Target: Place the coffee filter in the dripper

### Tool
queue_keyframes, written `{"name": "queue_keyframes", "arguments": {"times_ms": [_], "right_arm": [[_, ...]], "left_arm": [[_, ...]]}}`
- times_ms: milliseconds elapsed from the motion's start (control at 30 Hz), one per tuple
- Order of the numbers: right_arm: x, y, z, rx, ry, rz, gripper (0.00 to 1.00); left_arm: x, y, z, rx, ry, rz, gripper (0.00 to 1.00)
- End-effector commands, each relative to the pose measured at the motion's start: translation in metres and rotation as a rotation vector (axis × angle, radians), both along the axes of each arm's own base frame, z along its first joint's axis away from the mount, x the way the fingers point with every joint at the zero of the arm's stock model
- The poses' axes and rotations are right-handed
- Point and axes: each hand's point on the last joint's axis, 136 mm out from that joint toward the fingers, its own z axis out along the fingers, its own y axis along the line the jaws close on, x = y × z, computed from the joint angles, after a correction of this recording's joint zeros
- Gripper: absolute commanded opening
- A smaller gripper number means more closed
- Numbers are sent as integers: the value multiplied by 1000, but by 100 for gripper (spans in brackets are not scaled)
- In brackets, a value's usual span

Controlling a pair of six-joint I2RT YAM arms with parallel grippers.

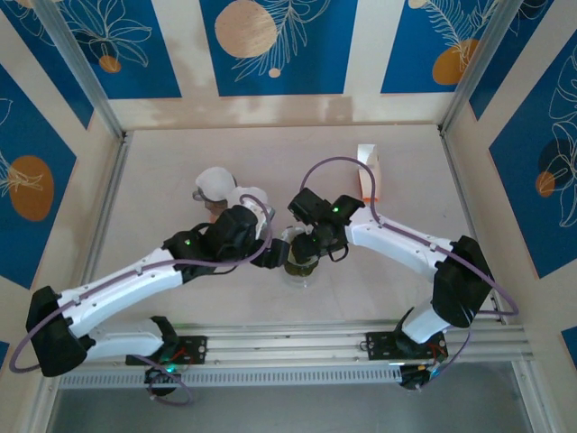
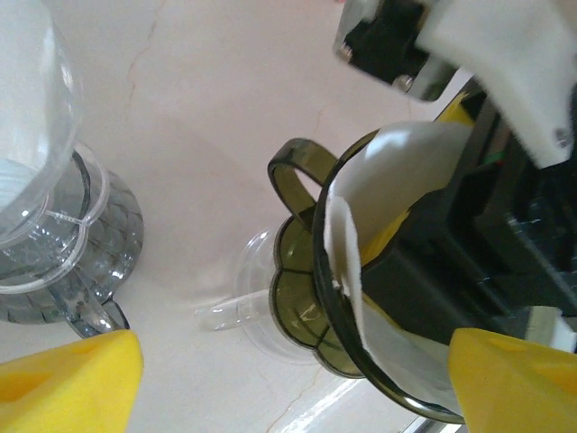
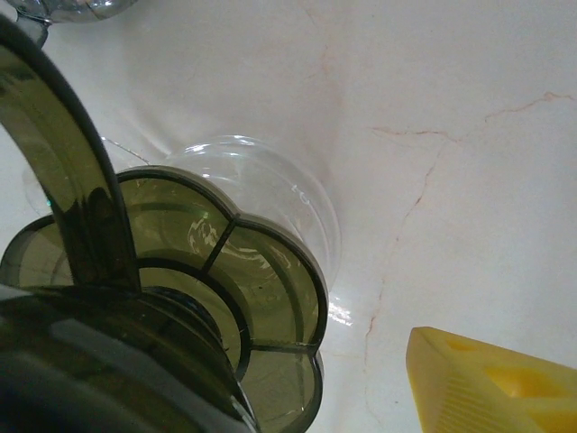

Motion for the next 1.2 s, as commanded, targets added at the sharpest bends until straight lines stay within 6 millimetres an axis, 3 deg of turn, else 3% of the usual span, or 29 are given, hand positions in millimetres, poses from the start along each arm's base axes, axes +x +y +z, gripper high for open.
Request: {"name": "queue_keyframes", "arguments": {"times_ms": [0,267,700,1167], "right_arm": [[-2,-3,-11,-32,8,-10,69],[-2,-2,-10,-32,5,-10,69],[-2,-1,-8,-23,-3,-14,69],[4,3,15,44,-64,-32,69]], "left_arm": [[5,0,9,-30,-32,11,90],[11,-2,-5,-3,-9,27,91],[11,10,-21,54,25,59,81],[8,13,-24,61,32,58,76]]}}
